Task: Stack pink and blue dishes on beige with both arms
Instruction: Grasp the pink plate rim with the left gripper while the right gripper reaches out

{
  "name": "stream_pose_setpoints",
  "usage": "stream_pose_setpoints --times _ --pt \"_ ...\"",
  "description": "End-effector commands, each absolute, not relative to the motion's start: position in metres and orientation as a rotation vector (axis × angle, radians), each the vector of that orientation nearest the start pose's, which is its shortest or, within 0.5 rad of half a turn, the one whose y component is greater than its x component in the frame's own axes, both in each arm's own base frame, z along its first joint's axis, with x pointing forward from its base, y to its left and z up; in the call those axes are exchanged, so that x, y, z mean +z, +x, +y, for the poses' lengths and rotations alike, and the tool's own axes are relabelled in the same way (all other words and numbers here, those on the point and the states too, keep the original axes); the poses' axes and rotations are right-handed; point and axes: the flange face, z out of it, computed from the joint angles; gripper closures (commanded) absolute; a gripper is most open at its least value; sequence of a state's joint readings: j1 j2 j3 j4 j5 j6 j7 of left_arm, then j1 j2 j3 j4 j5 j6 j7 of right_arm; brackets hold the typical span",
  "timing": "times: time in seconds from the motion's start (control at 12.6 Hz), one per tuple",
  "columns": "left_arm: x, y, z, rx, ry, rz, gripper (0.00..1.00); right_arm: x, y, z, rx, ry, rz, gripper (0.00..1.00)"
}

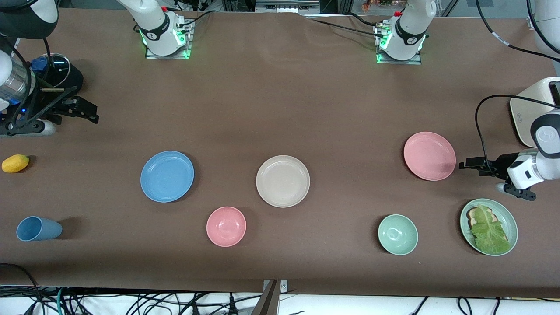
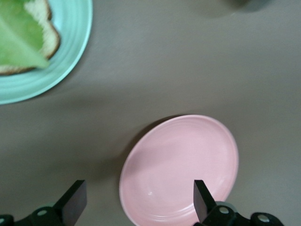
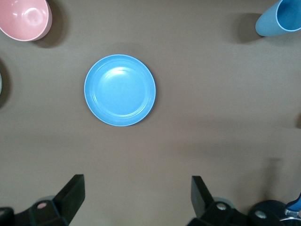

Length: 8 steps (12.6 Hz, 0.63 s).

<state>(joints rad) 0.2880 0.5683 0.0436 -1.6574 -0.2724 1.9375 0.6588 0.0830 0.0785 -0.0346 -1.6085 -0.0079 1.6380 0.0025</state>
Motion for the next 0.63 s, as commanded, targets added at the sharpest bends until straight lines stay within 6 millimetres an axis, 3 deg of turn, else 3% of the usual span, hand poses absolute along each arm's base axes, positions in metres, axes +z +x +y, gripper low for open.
stream_pose_setpoints --times 0.0,0.24,0.4,0.55 --pt "0.24 0.598 0.201 0.191 -3.496 0.289 0.0 0.576 0.582 0.026 0.055 -3.152 -0.047 0.0" --pt "0.216 0.581 0.203 0.163 -3.539 0.165 0.0 0.574 0.585 0.025 0.053 -3.152 -0.045 0.0" --pt "0.204 0.569 0.21 0.162 -3.539 0.107 0.0 0.573 0.59 0.009 0.041 -3.148 0.002 0.0" --pt "0.193 0.56 0.21 0.166 -3.547 0.067 0.0 0.573 0.594 0.008 0.013 -3.113 0.017 0.0"
